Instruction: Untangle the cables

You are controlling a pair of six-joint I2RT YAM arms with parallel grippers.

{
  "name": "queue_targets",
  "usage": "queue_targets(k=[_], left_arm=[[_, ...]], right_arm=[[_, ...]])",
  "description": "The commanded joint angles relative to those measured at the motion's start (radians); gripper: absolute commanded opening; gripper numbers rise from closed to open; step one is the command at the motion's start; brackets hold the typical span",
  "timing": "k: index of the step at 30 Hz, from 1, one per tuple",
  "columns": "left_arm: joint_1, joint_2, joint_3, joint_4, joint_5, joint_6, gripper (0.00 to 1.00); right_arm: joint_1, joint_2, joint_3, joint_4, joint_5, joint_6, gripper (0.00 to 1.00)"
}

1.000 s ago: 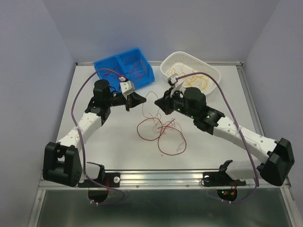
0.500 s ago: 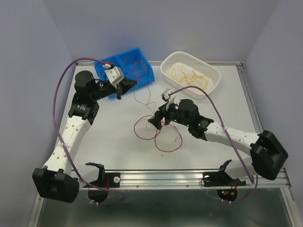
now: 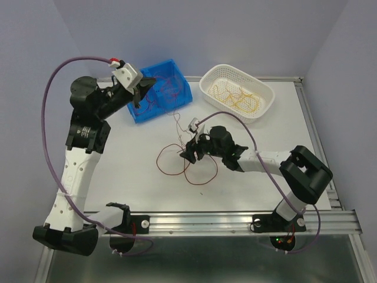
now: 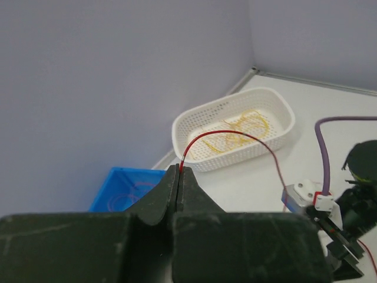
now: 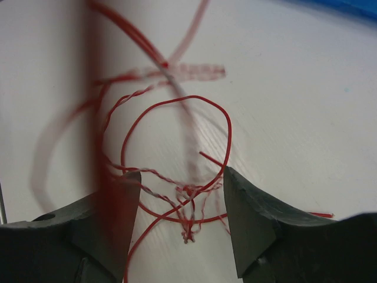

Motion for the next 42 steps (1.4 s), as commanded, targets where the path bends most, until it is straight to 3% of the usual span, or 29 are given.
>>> queue_targets(k=[1, 5, 8, 9, 11, 13, 14, 15, 16, 18, 23, 32, 36, 42], left_arm=[[0.013, 0.009, 0.202, -0.008, -0.134, 0.021, 0.0], [0.013, 0.053, 0.371, -0.028, -0.239, 0.022, 0.0], [0.013, 0.083, 0.451, -0.032, -0.291, 0.027, 0.0], [0.014, 0.095, 0.465, -0.04, -0.295, 0.027, 0.0], [0.013, 0.104, 0.497, -0.049, -0.273, 0.01, 0.0], [0.014, 0.11, 0.502, -0.057, -0.252, 0.001, 0.0], [0.013, 0.112, 0.494, -0.055, -0.24, -0.011, 0.0], [0.013, 0.112, 0.491, -0.054, -0.232, -0.014, 0.0], [0.014, 0.113, 0.485, -0.052, -0.227, -0.016, 0.0], [0.013, 0.107, 0.47, -0.043, -0.22, -0.025, 0.0], [0.014, 0.089, 0.365, -0.008, -0.227, -0.022, 0.0], [0.046, 0.136, 0.18, 0.09, -0.315, 0.038, 0.0], [0.101, 0.205, 0.114, 0.158, -0.312, 0.033, 0.0], [0.249, 0.368, 0.172, 0.175, -0.23, 0.022, 0.0]], right_arm=[[0.009, -0.03, -0.016, 0.131, -0.019, -0.002, 0.57], [0.009, -0.075, -0.082, 0.14, -0.03, 0.005, 0.54], [0.01, -0.121, -0.14, 0.142, -0.004, 0.012, 0.33], [0.007, -0.147, -0.168, 0.142, 0.016, 0.015, 0.2], [0.009, -0.177, -0.195, 0.142, 0.026, 0.019, 0.17], [0.009, -0.217, -0.211, 0.148, 0.026, 0.025, 0.23], [0.009, -0.227, -0.219, 0.151, 0.023, 0.024, 0.35], [0.01, -0.231, -0.219, 0.172, 0.02, 0.028, 0.65], [0.009, -0.228, -0.217, 0.182, 0.024, 0.031, 0.74], [0.009, -0.202, -0.19, 0.194, 0.023, 0.028, 0.81], [0.007, -0.073, -0.094, 0.196, 0.05, 0.054, 0.81], [0.009, -0.122, -0.146, 0.217, 0.124, 0.081, 0.81], [0.007, -0.167, -0.182, 0.222, 0.139, 0.088, 0.81], [0.009, -0.245, -0.242, 0.222, 0.178, 0.093, 0.81]])
